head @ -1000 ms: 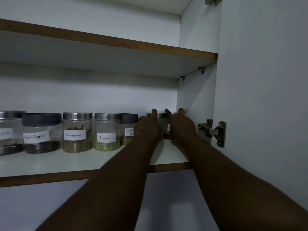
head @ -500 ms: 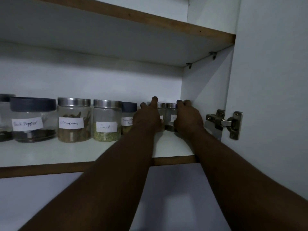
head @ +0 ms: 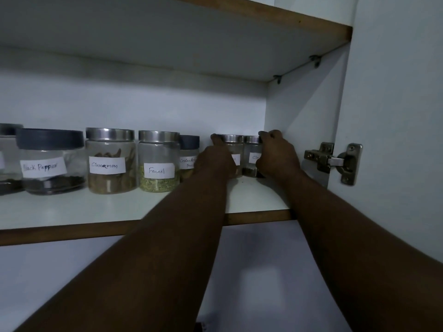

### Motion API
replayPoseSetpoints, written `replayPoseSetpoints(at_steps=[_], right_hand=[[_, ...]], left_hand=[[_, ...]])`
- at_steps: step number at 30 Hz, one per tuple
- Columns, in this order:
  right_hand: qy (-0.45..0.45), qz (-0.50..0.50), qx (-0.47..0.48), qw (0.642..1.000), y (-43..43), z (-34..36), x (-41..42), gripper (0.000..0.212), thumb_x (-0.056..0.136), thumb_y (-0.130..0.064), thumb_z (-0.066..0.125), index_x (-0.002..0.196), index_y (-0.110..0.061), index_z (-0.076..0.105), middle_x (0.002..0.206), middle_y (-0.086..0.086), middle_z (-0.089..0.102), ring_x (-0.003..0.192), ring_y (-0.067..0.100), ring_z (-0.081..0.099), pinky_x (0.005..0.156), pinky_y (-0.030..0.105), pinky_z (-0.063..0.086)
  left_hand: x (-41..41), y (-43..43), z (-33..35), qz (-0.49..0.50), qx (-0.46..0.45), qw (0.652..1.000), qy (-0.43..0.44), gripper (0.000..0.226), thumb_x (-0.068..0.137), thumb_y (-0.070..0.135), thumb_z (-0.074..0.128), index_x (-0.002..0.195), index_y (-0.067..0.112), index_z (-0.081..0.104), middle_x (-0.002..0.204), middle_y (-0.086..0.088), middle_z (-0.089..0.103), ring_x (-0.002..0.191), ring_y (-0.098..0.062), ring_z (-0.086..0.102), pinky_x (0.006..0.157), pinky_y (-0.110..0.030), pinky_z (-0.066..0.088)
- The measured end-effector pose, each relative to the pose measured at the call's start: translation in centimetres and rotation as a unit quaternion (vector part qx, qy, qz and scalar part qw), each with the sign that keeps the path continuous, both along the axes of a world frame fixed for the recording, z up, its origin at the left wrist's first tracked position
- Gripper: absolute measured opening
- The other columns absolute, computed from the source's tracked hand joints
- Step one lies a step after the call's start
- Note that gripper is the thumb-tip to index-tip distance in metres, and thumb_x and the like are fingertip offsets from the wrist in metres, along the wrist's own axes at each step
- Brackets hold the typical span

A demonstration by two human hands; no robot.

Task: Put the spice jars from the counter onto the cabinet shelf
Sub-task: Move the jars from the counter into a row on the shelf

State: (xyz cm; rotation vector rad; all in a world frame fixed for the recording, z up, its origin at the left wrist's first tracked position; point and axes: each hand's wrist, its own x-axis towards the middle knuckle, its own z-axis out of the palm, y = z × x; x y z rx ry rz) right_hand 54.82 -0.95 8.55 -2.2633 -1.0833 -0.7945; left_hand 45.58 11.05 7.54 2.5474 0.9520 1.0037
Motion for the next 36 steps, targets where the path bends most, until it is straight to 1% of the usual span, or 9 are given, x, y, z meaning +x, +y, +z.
replayPoseSetpoints(at_steps=[5, 8, 16, 21, 23, 26, 30, 33, 36], right_hand=[[-0.003, 0.003, 0.004, 1.0, 0.0, 0.0, 0.3, 0.072, 0.08, -0.008, 0.077, 0.145, -0.011, 0.047, 0.146, 0.014, 0.043, 0.119, 0.041, 0.058, 0.1, 0.046, 0.052], [-0.005, 0.007, 0.005, 1.0, 0.0, 0.0, 0.4, 0.072, 0.079, -0.008, 0.077, 0.145, -0.011, 0.048, 0.146, 0.014, 0.044, 0.119, 0.039, 0.058, 0.099, 0.044, 0.052], [0.002, 0.014, 0.005, 1.0, 0.1, -0.1, 0.6, 0.079, 0.08, -0.012, 0.079, 0.15, -0.012, 0.043, 0.149, 0.014, 0.04, 0.121, 0.04, 0.058, 0.1, 0.044, 0.052], [0.024, 0.023, 0.018, 0.999, 0.2, 0.0, 0.8, 0.1, 0.082, -0.016, 0.079, 0.162, -0.021, 0.021, 0.164, 0.01, 0.021, 0.127, 0.041, 0.053, 0.1, 0.044, 0.053], [0.017, 0.036, 0.015, 0.999, 0.1, 0.0, 0.8, 0.101, 0.081, -0.016, 0.078, 0.163, -0.022, 0.019, 0.164, 0.009, 0.02, 0.124, 0.04, 0.055, 0.097, 0.045, 0.054], [-0.02, 0.063, 0.034, 0.997, -0.2, 0.0, 0.5, 0.097, 0.077, -0.013, 0.079, 0.159, -0.02, 0.028, 0.16, 0.01, 0.027, 0.111, 0.039, 0.061, 0.085, 0.042, 0.057], [-0.079, 0.103, 0.058, 0.99, 0.2, 0.2, -0.9, 0.085, 0.073, -0.014, 0.082, 0.149, -0.021, 0.043, 0.151, 0.006, 0.04, 0.1, 0.034, 0.065, 0.08, 0.04, 0.057], [-0.119, 0.179, 0.023, 0.976, 1.0, 0.1, -2.3, 0.079, 0.077, -0.017, 0.078, 0.148, -0.022, 0.046, 0.148, 0.001, 0.042, 0.096, 0.029, 0.067, 0.076, 0.04, 0.06], [-0.133, 0.238, 0.002, 0.962, 2.4, 0.5, -4.0, 0.076, 0.083, -0.019, 0.073, 0.152, -0.023, 0.042, 0.153, -0.002, 0.039, 0.095, 0.024, 0.067, 0.078, 0.04, 0.06]], left_hand=[[0.1, 0.0, -0.1, 0.01, -0.013, 1.0, 0.003, 0.112, 0.076, 0.035, 0.085, 0.153, 0.003, 0.01, 0.133, -0.02, 0.056, 0.121, -0.037, 0.058, 0.094, -0.046, 0.05], [0.0, -0.1, -0.2, 0.013, -0.011, 1.0, -0.004, 0.108, 0.079, 0.035, 0.083, 0.152, 0.0, 0.013, 0.137, -0.019, 0.054, 0.123, -0.036, 0.057, 0.094, -0.045, 0.049], [-0.1, -0.2, -0.1, 0.017, -0.011, 1.0, 0.005, 0.12, 0.071, 0.041, 0.088, 0.153, -0.003, 0.012, 0.137, -0.019, 0.053, 0.126, -0.036, 0.055, 0.096, -0.044, 0.048], [-0.2, -0.4, 0.1, 0.03, -0.014, 0.999, 0.007, 0.124, 0.068, 0.041, 0.09, 0.152, -0.004, 0.012, 0.134, -0.018, 0.056, 0.122, -0.035, 0.057, 0.092, -0.041, 0.049], [-0.6, -0.6, 0.1, 0.031, -0.019, 0.999, 0.002, 0.114, 0.066, 0.04, 0.091, 0.147, -0.003, 0.022, 0.131, -0.017, 0.058, 0.119, -0.033, 0.059, 0.088, -0.039, 0.05], [-1.9, -1.2, 0.1, 0.027, -0.025, 0.999, 0.015, 0.08, 0.071, 0.032, 0.089, 0.131, 0.004, 0.044, 0.124, -0.012, 0.061, 0.113, -0.03, 0.062, 0.085, -0.035, 0.05], [-3.8, -3.0, -0.8, 0.035, 0.065, 0.993, 0.091, 0.039, 0.086, 0.03, 0.074, 0.117, 0.009, 0.062, 0.112, -0.008, 0.068, 0.1, -0.026, 0.066, 0.089, -0.039, 0.056], [-5.9, -3.9, -1.5, 0.046, 0.126, 0.985, 0.109, 0.03, 0.091, 0.034, 0.067, 0.112, 0.012, 0.068, 0.11, -0.009, 0.071, 0.099, -0.027, 0.067, 0.085, -0.037, 0.055], [-8.8, -3.7, -1.7, 0.067, 0.115, 0.987, 0.089, 0.043, 0.089, 0.045, 0.07, 0.117, 0.013, 0.066, 0.117, -0.01, 0.068, 0.109, -0.028, 0.064, 0.086, -0.037, 0.051]])
